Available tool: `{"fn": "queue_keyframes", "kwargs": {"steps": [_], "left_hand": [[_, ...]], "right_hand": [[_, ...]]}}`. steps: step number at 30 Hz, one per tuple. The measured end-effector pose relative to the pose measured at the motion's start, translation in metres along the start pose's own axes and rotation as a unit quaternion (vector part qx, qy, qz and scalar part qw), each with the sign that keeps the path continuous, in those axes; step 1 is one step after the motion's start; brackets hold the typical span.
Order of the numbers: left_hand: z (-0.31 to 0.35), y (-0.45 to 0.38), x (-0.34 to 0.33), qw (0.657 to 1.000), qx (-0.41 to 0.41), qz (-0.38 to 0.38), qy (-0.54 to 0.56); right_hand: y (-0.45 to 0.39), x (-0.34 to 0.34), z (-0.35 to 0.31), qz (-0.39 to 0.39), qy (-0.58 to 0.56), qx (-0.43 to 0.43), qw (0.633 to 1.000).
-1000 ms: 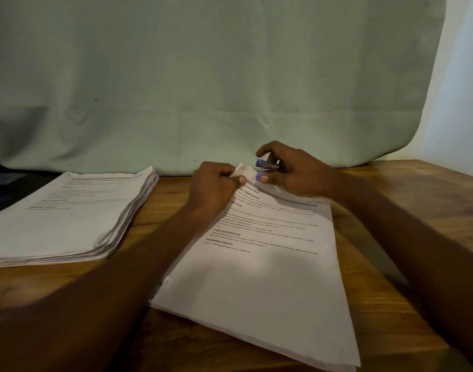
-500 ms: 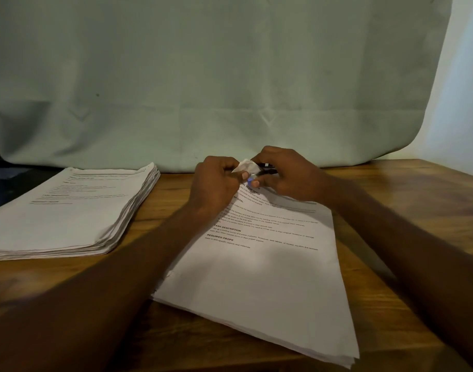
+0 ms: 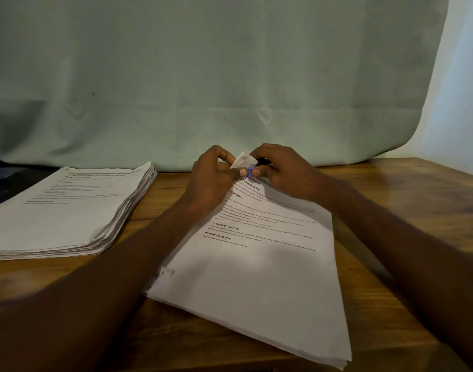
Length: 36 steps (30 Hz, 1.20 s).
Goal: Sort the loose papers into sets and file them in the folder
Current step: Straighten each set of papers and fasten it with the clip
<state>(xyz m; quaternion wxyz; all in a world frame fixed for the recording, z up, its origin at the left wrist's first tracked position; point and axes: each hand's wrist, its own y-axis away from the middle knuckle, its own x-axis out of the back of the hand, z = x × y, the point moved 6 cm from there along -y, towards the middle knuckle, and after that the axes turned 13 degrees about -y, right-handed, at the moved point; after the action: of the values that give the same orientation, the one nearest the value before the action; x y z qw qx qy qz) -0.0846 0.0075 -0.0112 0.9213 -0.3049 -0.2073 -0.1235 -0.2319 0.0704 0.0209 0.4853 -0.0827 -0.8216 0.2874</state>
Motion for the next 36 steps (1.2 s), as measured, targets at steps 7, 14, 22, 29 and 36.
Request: {"fn": "queue_keyframes", "kwargs": {"steps": [7,14,22,29,36], "left_hand": [[-0.015,-0.003,-0.004,0.994,-0.002,-0.110,-0.030],[-0.018,-0.004,-0.007,0.995,-0.020,-0.101,-0.008],[-0.021,-0.006,-0.008,0.995,-0.016,-0.099,0.022],[-0.023,-0.005,-0.006,0.994,-0.001,-0.104,0.022],[-0.023,-0.006,-0.005,0.993,-0.007,-0.115,0.030]], "right_hand": [[0.005,0.002,-0.001,-0.016,-0.048,-0.048,0.998],[0.005,0.002,0.001,0.003,-0.048,-0.048,0.998],[-0.001,-0.005,0.005,0.096,0.011,-0.099,0.990],[0.000,-0.008,0.007,0.090,-0.008,-0.105,0.990],[0.002,-0.010,0.001,0.039,0.022,-0.077,0.996]]}}
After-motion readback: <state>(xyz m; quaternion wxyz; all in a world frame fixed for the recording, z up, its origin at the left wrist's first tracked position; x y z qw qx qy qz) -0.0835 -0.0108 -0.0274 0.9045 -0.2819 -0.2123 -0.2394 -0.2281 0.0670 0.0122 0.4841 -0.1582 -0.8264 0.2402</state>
